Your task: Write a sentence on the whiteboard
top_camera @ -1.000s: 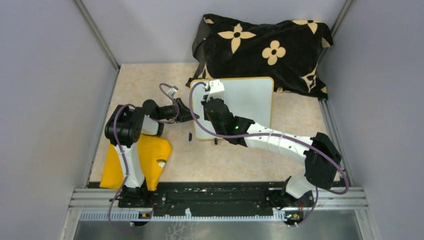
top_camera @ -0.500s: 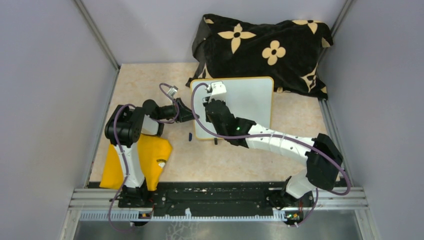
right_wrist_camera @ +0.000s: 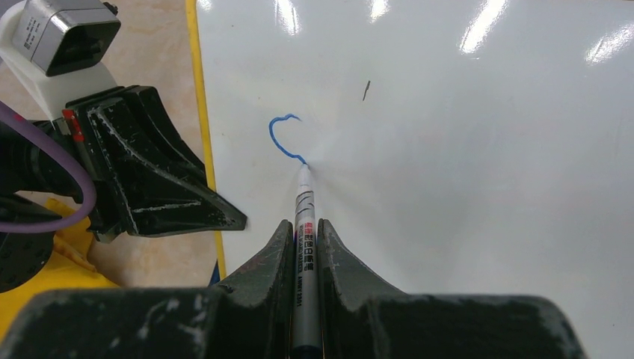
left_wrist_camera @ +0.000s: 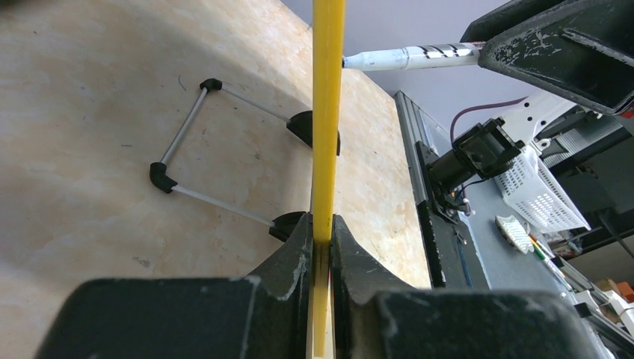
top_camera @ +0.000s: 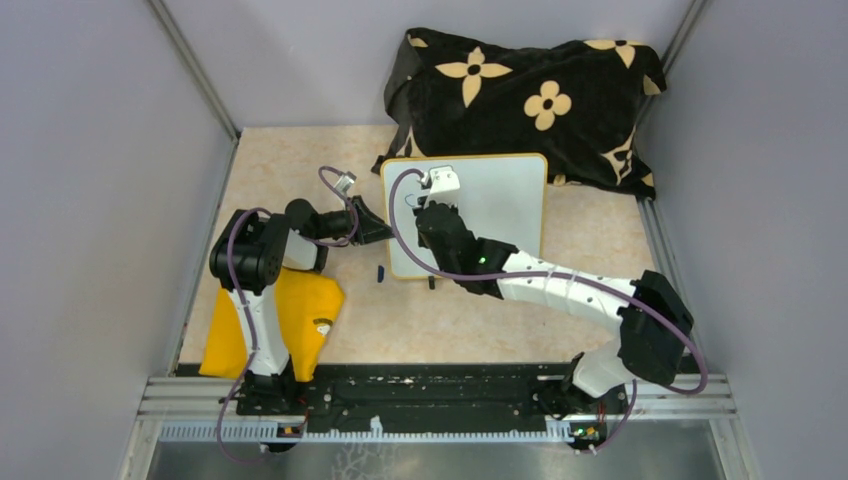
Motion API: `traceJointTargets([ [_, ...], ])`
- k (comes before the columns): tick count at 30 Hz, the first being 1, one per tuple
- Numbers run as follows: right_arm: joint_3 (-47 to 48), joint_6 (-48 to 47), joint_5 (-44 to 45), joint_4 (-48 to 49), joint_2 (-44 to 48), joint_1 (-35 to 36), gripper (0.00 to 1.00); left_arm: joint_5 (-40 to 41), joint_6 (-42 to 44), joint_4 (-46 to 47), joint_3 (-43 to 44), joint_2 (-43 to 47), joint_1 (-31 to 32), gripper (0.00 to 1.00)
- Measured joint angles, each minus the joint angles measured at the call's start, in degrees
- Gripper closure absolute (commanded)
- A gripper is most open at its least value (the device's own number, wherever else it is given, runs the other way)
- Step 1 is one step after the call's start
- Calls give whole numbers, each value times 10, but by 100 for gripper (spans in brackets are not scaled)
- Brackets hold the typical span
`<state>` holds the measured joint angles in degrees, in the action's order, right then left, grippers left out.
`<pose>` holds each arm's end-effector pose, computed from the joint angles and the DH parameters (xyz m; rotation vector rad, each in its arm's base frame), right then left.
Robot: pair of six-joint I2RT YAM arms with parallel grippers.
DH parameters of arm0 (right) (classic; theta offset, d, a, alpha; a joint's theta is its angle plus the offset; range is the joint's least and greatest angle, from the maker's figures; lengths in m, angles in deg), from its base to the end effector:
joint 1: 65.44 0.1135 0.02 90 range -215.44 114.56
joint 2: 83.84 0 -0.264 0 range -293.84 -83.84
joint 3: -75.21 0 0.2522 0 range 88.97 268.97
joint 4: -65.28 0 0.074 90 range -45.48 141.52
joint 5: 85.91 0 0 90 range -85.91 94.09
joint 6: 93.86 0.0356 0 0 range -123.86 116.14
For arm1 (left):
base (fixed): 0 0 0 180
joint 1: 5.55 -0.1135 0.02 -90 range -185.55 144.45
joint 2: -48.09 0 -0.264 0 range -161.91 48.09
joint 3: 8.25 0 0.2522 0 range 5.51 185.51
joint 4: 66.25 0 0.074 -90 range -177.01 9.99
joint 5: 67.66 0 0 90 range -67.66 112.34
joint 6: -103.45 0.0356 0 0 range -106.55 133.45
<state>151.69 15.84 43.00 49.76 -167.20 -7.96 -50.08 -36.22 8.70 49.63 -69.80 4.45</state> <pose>0.1983 0.2695 0.3068 -0.1830 1.8710 0.2588 0.3402 -0.0944 0.1503 0.7008 1.5896 -1.6131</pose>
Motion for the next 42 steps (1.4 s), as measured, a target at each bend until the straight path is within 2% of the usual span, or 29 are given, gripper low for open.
traceJointTargets([
  [31,1,0,-75,1,-15,-4,100,0,0,0,0,-2,0,100],
  [42,-1,-2,-73,-4,3,-3,100,-2,0,0,0,-2,0,100],
])
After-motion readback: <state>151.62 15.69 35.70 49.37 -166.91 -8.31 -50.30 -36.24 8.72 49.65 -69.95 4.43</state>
